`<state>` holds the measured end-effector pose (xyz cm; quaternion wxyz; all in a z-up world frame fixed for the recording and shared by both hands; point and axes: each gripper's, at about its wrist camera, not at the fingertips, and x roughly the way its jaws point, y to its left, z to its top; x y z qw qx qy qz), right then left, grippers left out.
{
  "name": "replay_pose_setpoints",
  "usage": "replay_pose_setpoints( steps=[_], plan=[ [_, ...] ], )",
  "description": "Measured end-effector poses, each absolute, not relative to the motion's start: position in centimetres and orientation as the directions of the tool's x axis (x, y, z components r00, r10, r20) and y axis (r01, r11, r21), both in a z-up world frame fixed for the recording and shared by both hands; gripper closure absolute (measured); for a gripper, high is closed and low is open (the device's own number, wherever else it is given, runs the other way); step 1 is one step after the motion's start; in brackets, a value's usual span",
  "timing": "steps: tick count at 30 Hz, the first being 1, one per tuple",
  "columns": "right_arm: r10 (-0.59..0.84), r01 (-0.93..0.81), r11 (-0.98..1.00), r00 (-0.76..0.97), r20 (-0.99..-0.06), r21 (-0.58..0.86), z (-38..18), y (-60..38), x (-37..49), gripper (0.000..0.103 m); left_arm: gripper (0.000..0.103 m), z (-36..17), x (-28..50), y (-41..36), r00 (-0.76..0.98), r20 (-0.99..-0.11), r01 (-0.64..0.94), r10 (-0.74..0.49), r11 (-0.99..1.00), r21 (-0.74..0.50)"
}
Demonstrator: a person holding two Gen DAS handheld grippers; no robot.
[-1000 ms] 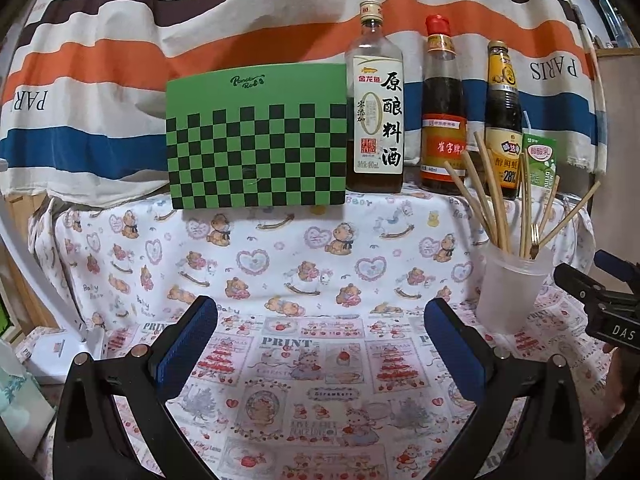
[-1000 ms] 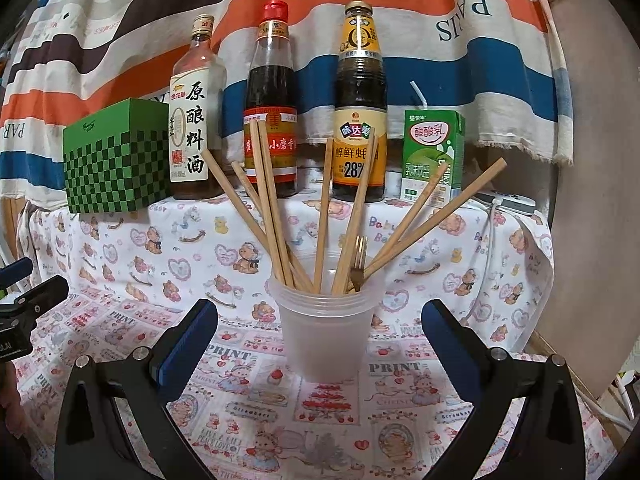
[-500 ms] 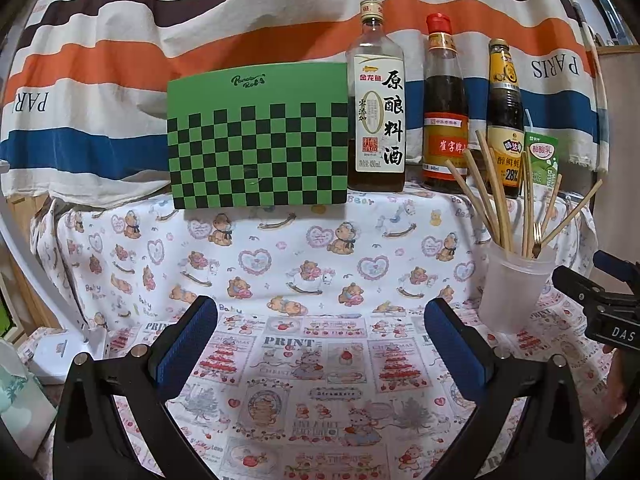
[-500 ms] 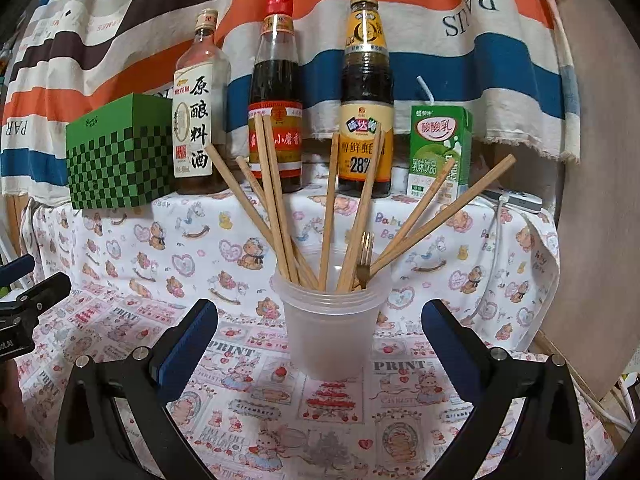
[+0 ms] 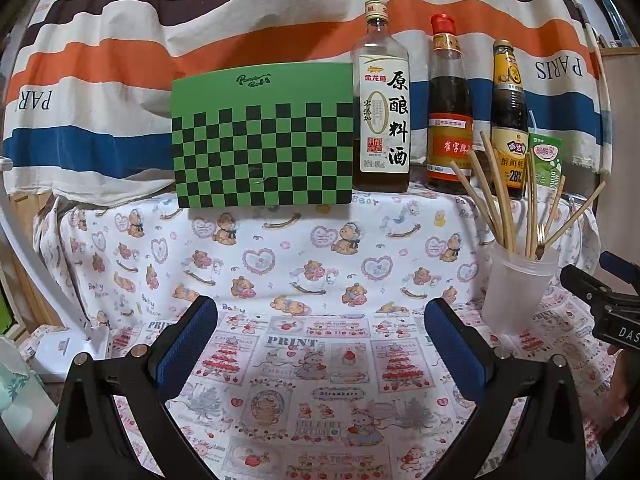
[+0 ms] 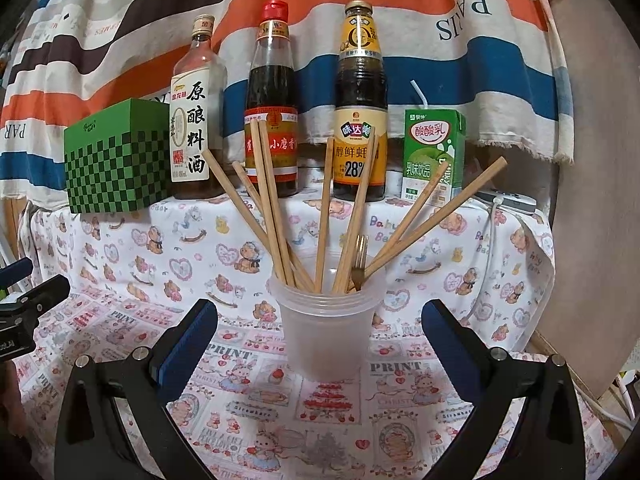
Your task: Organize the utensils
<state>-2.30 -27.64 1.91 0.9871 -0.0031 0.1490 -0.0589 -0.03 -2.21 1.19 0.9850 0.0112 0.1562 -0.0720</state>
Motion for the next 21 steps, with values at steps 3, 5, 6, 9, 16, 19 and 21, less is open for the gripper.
replay_pose_setpoints(
  steps=[3, 5, 6, 9, 16, 19, 21],
  plan=[
    [-0.118, 0.115, 0.993, 0.949, -0.294, -0.025, 1.93, -27.64, -2.37, 0.000, 0.000, 1.19, -0.02, -2.21, 0.941, -0.310, 0.145, -0.138, 0.989, 0.000],
    [-0.117, 0.115, 0.993, 0.949, -0.294, -0.023, 1.94, -27.65, -2.40, 0.000, 0.000, 1.20, 0.00, -2.19, 0.941, -0.312, 0.142, -0.134, 0.990, 0.001],
    [-0.118, 0.116, 0.993, 0.949, -0.294, -0.023, 1.92, -27.63, -2.37, 0.000, 0.000, 1.19, 0.06, -2.17, 0.940, -0.314, 0.139, -0.132, 0.990, 0.001],
    [-0.117, 0.116, 0.993, 0.949, -0.293, -0.022, 1.94, -27.62, -2.41, 0.000, 0.000, 1.18, 0.06, -2.14, 0.941, -0.313, 0.135, -0.128, 0.991, 0.002],
    [-0.116, 0.114, 0.993, 0.948, -0.295, -0.023, 1.91, -27.61, -2.34, 0.000, 0.000, 1.19, 0.03, -2.07, 0.944, -0.308, 0.121, -0.114, 0.993, 0.001],
    [-0.116, 0.114, 0.993, 0.949, -0.294, -0.023, 1.90, -27.62, -2.32, 0.000, 0.000, 1.18, 0.05, -2.08, 0.944, -0.310, 0.121, -0.114, 0.993, 0.005],
    [-0.116, 0.114, 0.993, 0.949, -0.295, -0.023, 1.93, -27.61, -2.35, 0.000, 0.000, 1.18, 0.04, -2.11, 0.944, -0.310, 0.120, -0.113, 0.993, 0.004]
  ],
)
